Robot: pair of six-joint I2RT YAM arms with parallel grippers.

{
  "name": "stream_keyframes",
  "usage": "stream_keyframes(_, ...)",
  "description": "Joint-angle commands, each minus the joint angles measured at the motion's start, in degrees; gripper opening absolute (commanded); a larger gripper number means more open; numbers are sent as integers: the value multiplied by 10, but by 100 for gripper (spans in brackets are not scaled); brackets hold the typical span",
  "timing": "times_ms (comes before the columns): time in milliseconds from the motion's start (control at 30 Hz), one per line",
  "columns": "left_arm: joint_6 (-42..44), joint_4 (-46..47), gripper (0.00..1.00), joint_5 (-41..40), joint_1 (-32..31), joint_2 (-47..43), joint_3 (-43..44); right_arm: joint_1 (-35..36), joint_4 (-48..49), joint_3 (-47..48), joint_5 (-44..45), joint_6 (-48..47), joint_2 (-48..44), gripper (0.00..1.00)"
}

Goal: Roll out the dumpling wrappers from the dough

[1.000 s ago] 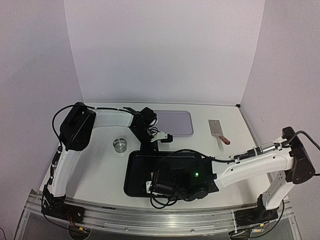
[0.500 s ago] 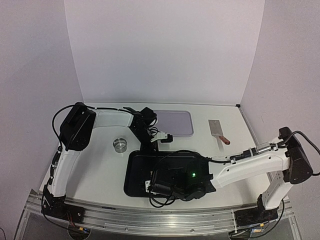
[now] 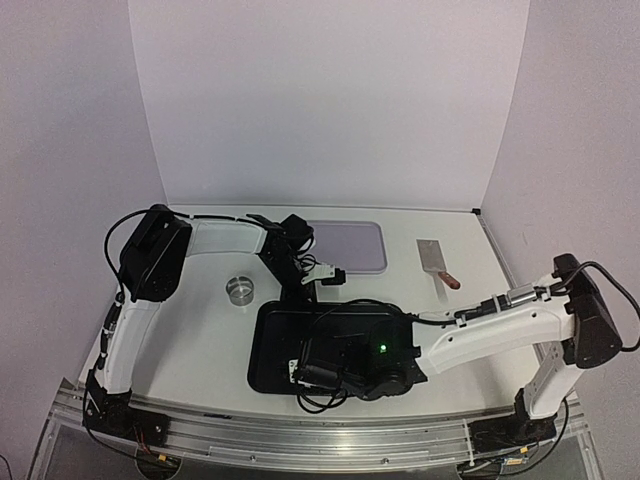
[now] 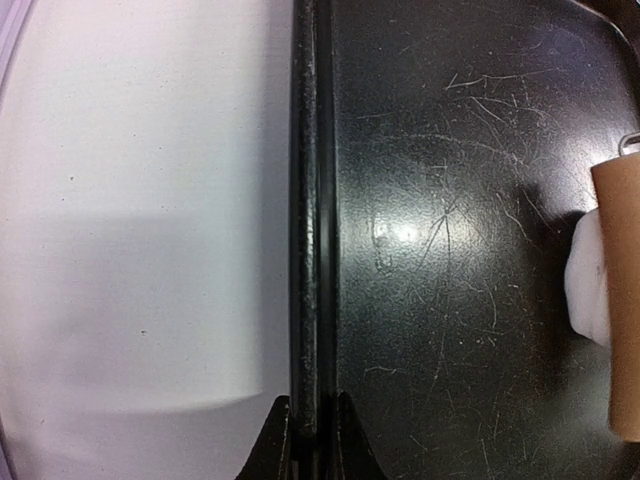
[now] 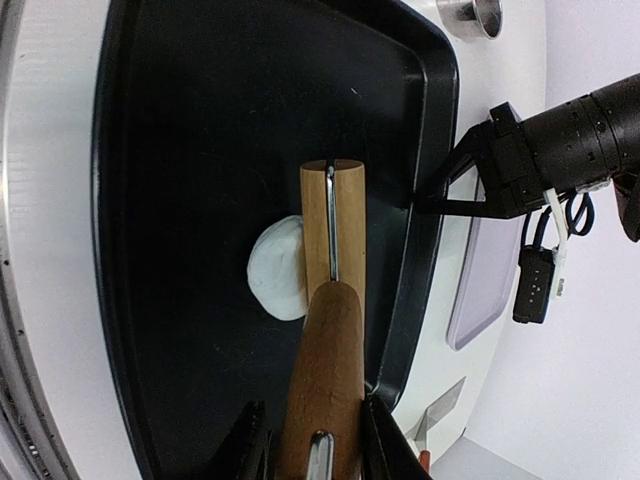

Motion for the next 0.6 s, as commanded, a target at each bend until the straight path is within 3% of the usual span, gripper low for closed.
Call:
stream_keyframes(0,25,47,0,-96,-2,10,-14,11,-52,-30,-112,9,5,0)
stream_keyframes(233,28,49,0,-99,-2,16,-10,54,-99,-58,-113,66,-24,0)
stream_keyframes(567,28,49,0,-101,-2,13,-11,-28,-51,-9,-110,-25,26,0)
